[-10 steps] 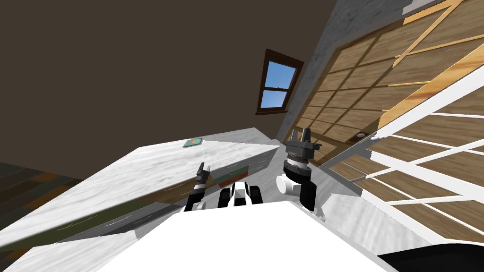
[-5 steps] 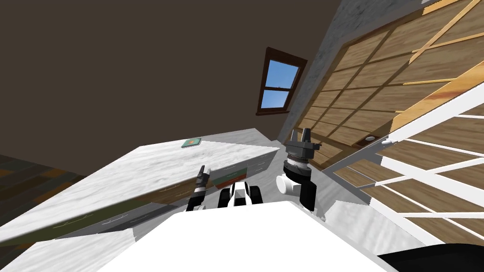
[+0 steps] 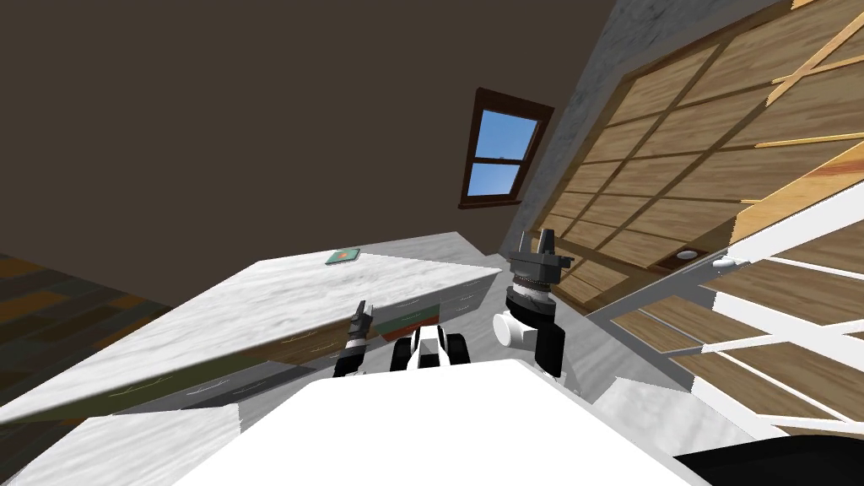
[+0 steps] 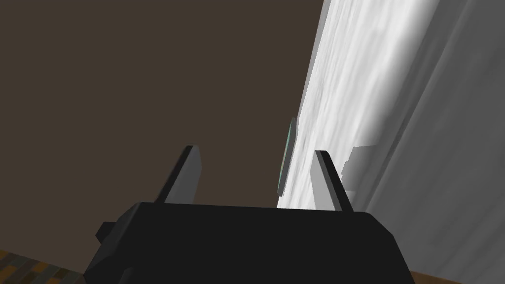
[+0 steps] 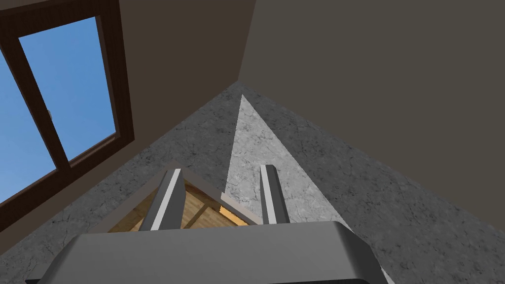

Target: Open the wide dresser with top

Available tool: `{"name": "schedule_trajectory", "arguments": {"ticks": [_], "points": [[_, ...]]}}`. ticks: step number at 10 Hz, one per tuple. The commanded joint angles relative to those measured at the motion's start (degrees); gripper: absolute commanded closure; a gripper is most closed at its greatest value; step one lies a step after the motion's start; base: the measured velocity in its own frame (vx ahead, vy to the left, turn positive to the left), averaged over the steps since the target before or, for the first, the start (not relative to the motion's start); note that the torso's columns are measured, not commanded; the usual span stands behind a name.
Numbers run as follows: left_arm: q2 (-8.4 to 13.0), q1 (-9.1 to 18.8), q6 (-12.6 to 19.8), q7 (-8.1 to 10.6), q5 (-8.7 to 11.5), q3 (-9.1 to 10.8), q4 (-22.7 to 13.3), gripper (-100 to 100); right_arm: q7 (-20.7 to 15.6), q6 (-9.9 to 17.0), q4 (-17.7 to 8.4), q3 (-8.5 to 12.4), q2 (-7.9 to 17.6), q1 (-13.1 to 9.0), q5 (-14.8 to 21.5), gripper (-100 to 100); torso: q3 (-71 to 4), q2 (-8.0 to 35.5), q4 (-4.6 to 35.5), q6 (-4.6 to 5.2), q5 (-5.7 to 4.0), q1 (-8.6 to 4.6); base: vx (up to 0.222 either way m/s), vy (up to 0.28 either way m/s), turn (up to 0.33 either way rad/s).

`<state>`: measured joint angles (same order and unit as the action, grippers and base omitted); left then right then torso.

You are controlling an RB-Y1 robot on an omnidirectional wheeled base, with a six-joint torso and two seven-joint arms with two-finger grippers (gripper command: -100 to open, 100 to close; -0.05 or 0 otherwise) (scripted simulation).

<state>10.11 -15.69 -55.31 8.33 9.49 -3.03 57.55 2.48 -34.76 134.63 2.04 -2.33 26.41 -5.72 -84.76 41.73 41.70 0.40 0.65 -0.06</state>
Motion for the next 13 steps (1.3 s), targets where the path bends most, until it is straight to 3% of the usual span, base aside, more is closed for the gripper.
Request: {"name": "schedule_trajectory", "arguments": {"ticks": [1,3,6,12,13], "points": [[-1.32,-0.26,0.04,-0.02,-0.09,-0.91,-3.47,-100,0.0,0.0,0.0,0.0,-0.01,0.0,0.0,0,-0.01,0.01,0.0,-0.05,-0.07,-0.16,0.05,-0.123,0.053],[-1.32,-0.26,0.04,-0.02,-0.09,-0.91,-3.47,-100,0.0,0.0,0.0,0.0,0.0,-0.01,0.0,0,0.12,0.2,0.16,0.06,-0.03,0.2,0.005,-0.027,-0.006],[-3.03,0.81,-2.29,0.03,0.21,-0.95,-9.67,-100,0.0,0.0,0.0,0.0,0.0,0.0,0.0,0,-0.07,-0.13,0.01,0.04,-0.09,-0.32,0.059,-0.095,0.083],[-3.03,0.81,-2.29,0.03,0.21,-0.95,-9.67,-100,0.0,0.0,0.0,0.01,0.01,-0.01,0.0,0,-0.03,-0.17,-0.14,0.17,0.24,0.06,0.005,-0.015,0.0],[-3.79,1.11,-2.95,0.05,0.29,-0.96,-11.4,-100,0.0,0.0,0.0,0.01,0.01,-0.01,0.0,0,-0.04,-0.11,-0.07,0.07,0.09,-0.01,0.036,-0.03,0.07]]}}
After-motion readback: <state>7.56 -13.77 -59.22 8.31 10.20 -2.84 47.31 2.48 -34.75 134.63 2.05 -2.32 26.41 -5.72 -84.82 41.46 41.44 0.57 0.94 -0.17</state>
